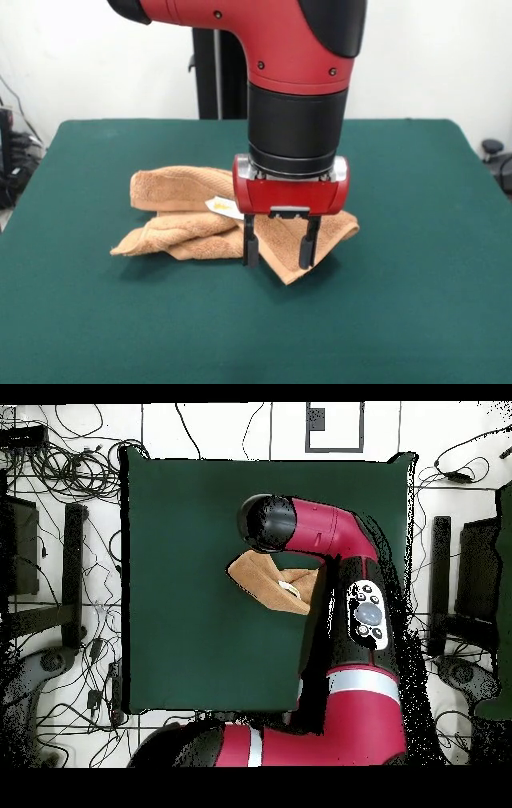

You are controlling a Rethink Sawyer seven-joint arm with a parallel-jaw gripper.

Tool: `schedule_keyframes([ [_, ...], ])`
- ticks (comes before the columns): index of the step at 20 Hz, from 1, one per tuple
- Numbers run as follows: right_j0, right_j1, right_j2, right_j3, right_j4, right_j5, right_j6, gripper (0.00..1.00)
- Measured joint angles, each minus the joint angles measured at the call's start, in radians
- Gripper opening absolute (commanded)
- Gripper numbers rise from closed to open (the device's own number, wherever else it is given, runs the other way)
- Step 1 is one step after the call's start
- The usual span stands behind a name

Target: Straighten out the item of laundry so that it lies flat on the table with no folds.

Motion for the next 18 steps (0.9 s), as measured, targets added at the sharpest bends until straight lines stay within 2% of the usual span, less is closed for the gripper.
schedule_keyframes([
  [18, 0.0, 0.013, 0.0, 0.003, -0.002, -0.029, 0.0, 1.0],
])
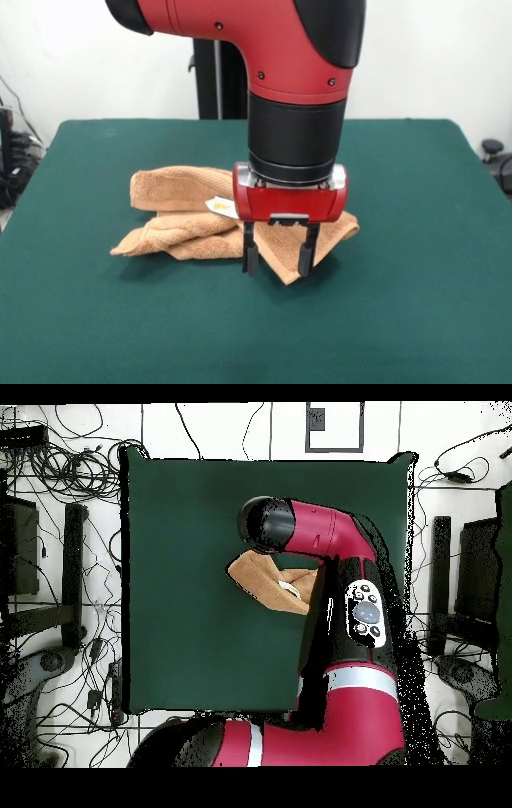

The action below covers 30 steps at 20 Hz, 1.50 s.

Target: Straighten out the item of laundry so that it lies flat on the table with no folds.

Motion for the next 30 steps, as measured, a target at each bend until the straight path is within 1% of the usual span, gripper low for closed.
schedule_keyframes([
  [13, 0.001, 0.0, 0.0, 0.019, 0.001, -0.021, 0.0, 1.0],
  [19, 0.001, -0.003, 0.0, 0.044, 0.008, -0.022, 0.0, 1.0],
  [30, 0.001, -0.045, 0.0, 0.179, 0.01, -0.055, 0.0, 1.0],
])
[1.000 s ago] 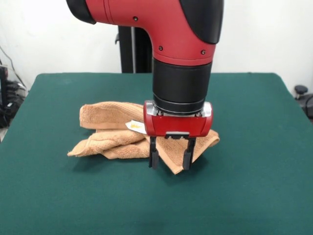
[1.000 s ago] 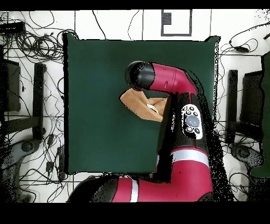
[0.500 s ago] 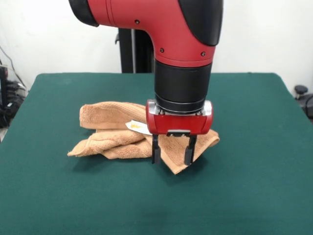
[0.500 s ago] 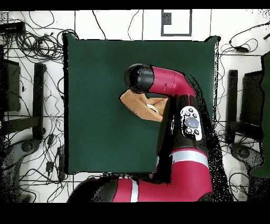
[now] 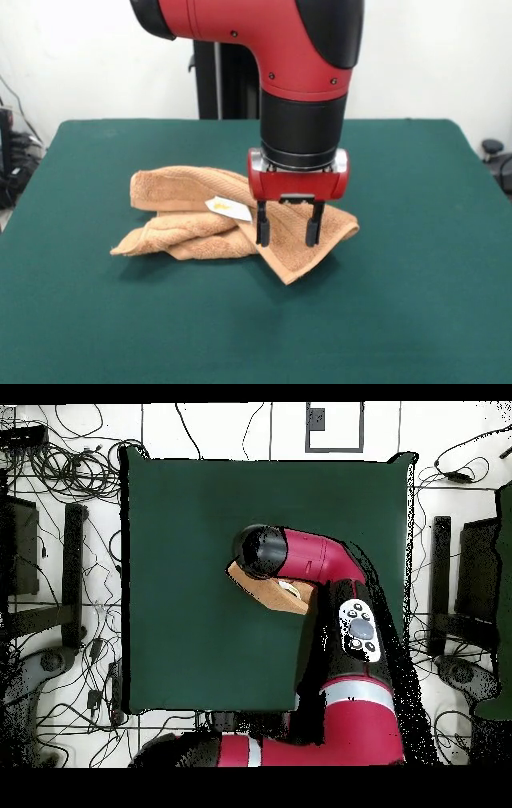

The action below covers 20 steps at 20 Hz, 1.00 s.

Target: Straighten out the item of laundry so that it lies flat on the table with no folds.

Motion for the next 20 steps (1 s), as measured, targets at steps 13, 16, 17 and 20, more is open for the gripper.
schedule_keyframes([
  [13, 0.0, -0.014, 0.0, 0.016, 0.001, -0.021, 0.0, 1.0],
  [16, 0.0, -0.014, 0.0, 0.016, 0.001, -0.021, 0.0, 1.0],
  [17, 0.0, -0.013, 0.0, 0.016, 0.001, -0.021, 0.0, 1.0],
  [20, 0.0, -0.012, 0.0, 0.016, 0.001, -0.022, 0.0, 1.0],
])
